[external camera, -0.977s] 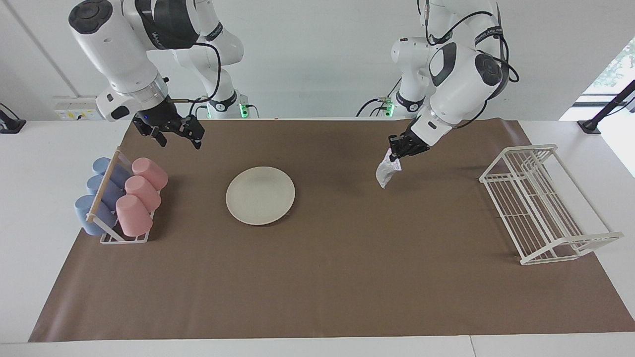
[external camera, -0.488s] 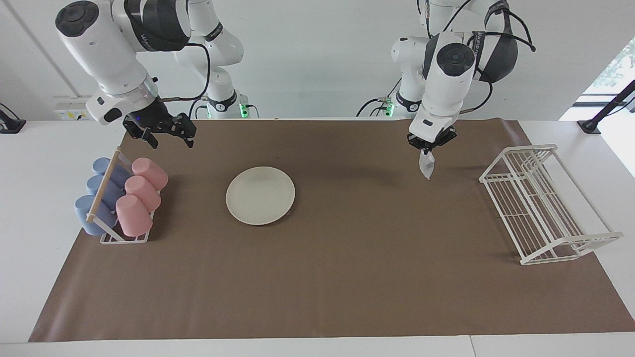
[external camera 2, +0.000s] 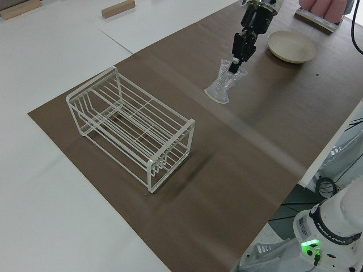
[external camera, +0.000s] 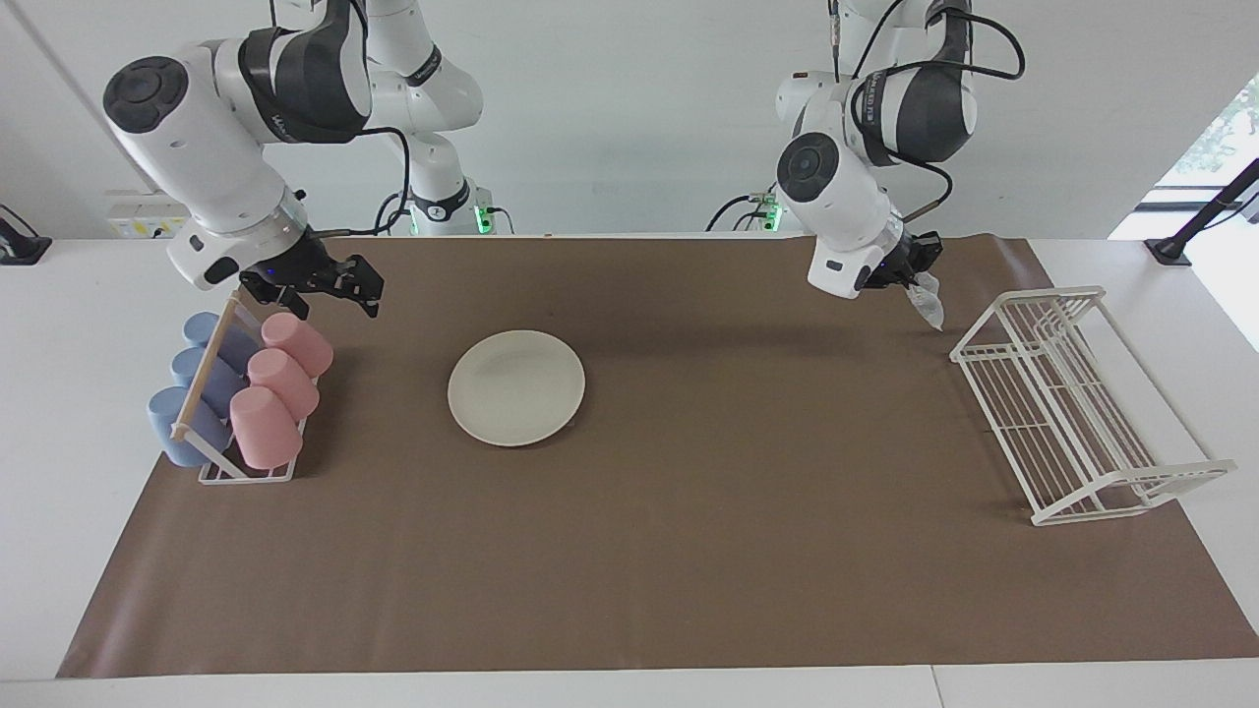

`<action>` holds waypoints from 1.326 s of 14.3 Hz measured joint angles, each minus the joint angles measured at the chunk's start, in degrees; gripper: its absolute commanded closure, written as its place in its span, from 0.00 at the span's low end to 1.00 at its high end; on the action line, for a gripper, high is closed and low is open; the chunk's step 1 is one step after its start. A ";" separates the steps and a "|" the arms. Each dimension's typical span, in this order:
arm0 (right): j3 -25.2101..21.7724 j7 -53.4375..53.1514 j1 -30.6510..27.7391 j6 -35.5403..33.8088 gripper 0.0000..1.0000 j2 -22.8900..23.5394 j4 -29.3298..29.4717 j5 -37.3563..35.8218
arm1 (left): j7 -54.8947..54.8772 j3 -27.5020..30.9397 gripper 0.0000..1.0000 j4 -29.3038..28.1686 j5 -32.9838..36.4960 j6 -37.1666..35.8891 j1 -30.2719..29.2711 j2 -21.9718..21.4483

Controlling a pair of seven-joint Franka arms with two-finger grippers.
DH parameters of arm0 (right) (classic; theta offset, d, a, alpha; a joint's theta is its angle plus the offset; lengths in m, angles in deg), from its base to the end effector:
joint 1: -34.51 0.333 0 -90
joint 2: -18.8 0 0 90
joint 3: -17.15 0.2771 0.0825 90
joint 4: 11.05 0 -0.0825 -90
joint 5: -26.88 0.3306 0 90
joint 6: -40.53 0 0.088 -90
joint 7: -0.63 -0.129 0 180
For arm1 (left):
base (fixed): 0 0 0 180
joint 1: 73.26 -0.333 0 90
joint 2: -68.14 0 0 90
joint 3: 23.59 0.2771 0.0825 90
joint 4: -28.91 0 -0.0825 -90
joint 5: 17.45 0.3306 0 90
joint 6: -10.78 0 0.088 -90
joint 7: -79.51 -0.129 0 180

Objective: Wipe plate with sponge
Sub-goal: 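Set the plate on the table with the right gripper and withdraw it, then carry the sponge back into the wire rack with the left gripper and release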

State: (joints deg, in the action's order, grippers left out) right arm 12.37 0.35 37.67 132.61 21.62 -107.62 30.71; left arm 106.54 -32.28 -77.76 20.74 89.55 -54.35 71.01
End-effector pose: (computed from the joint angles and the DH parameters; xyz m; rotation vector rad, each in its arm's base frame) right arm 0.5066 -0.0052 0.4943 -3.0709 0.0614 0.1948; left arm 0.4450 -0.1314 0.4455 -2.3060 0.0733 0.1879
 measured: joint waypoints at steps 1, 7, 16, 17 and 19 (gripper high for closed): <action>0.00 0.00 -0.05 -0.11 0.00 -0.09 0.29 0.00 | 0.04 0.00 1.00 0.48 3.30 -1.50 0.23 1.03; -0.27 -0.04 -1.15 -0.26 0.00 -0.80 0.81 -0.91 | 1.61 0.01 1.00 3.12 23.45 -8.05 1.33 10.36; -0.98 -0.04 -1.51 -4.12 0.00 -0.97 4.45 -0.92 | 6.33 1.29 1.00 7.57 35.07 -1.35 -6.56 19.56; -0.90 -0.04 -1.50 -4.12 0.00 -0.97 4.48 -0.92 | 7.63 1.28 1.00 7.55 34.15 0.39 -7.37 19.62; -0.70 -0.04 -1.47 -4.12 0.00 -1.02 4.69 -0.92 | 9.85 1.27 1.00 7.36 33.08 3.01 -8.69 19.89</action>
State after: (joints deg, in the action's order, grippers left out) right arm 11.67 0.31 36.20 128.49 20.60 -102.93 29.80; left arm 116.38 -31.01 -70.40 53.82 92.56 -63.04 90.90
